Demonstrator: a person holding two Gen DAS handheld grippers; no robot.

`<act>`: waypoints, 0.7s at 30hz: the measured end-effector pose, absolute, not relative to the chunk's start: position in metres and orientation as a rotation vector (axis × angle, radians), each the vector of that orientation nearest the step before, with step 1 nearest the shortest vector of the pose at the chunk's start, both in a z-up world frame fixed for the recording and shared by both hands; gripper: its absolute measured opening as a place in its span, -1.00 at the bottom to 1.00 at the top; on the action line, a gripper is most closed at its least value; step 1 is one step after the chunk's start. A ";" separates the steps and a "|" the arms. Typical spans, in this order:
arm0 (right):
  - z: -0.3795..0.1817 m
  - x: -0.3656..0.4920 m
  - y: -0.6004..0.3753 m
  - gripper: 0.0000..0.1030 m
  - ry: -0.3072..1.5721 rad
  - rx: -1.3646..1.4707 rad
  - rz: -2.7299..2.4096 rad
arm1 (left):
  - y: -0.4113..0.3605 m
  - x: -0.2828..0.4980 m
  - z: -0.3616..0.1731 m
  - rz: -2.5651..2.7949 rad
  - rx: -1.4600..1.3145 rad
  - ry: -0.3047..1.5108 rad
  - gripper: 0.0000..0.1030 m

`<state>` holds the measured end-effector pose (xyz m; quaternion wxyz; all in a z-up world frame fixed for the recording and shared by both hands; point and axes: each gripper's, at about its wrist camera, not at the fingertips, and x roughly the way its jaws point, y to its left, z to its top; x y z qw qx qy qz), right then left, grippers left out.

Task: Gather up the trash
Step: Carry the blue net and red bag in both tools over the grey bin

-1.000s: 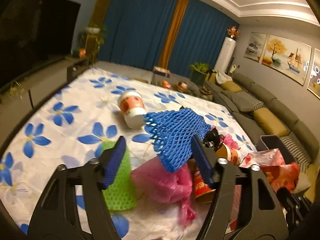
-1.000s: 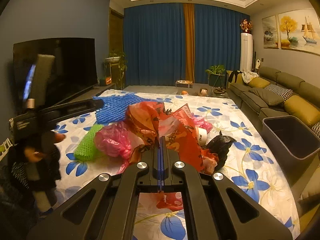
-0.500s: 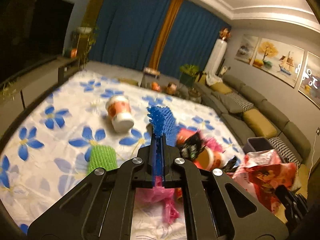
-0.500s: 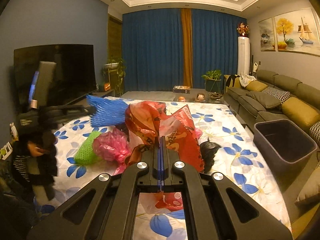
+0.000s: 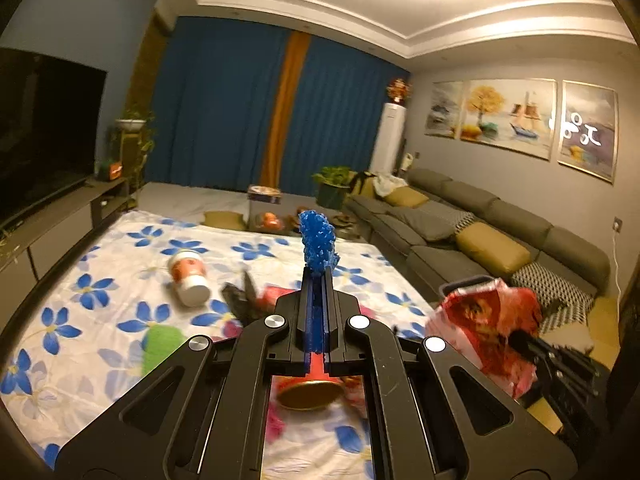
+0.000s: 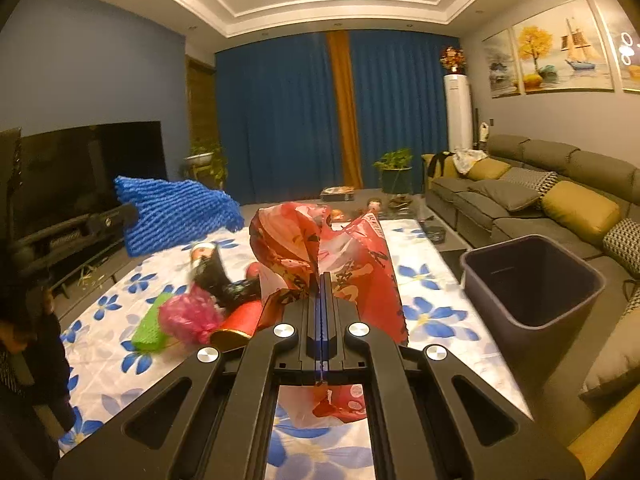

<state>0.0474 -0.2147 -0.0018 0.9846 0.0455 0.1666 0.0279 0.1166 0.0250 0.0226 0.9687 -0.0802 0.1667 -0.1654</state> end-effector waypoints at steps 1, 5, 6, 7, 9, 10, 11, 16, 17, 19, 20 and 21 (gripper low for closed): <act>-0.001 0.047 -0.217 -0.98 0.334 0.092 0.048 | 0.020 0.115 0.021 -0.345 -0.160 0.340 -0.95; 0.001 0.044 -0.234 -0.98 0.319 0.084 0.001 | -0.009 0.115 0.018 -0.381 -0.127 0.348 -0.95; 0.002 0.044 -0.237 -0.98 0.315 0.081 -0.010 | -0.016 0.116 0.018 -0.392 -0.121 0.352 -0.95; 0.002 0.044 -0.241 -0.98 0.312 0.078 -0.023 | -0.021 0.116 0.017 -0.401 -0.119 0.355 -0.95; 0.004 0.046 -0.254 -0.98 0.307 0.078 -0.055 | -0.036 0.119 0.017 -0.426 -0.108 0.357 -0.95; 0.005 0.047 -0.260 -0.98 0.302 0.078 -0.073 | -0.044 0.119 0.018 -0.439 -0.102 0.356 -0.95; 0.007 0.048 -0.269 -0.98 0.294 0.078 -0.097 | -0.056 0.120 0.020 -0.457 -0.092 0.352 -0.95; 0.016 0.049 -0.311 -0.98 0.256 0.083 -0.215 | -0.105 0.124 0.027 -0.519 -0.059 0.325 -0.95; 0.017 0.050 -0.321 -0.98 0.251 0.084 -0.236 | -0.116 0.126 0.028 -0.531 -0.057 0.319 -0.95; 0.020 0.052 -0.340 -0.98 0.243 0.089 -0.268 | -0.135 0.129 0.028 -0.554 -0.057 0.313 -0.95; 0.020 0.054 -0.349 -0.98 0.242 0.096 -0.284 | -0.147 0.132 0.028 -0.571 -0.060 0.314 -0.95; 0.020 0.056 -0.358 -0.98 0.241 0.104 -0.295 | -0.156 0.134 0.029 -0.580 -0.061 0.314 -0.95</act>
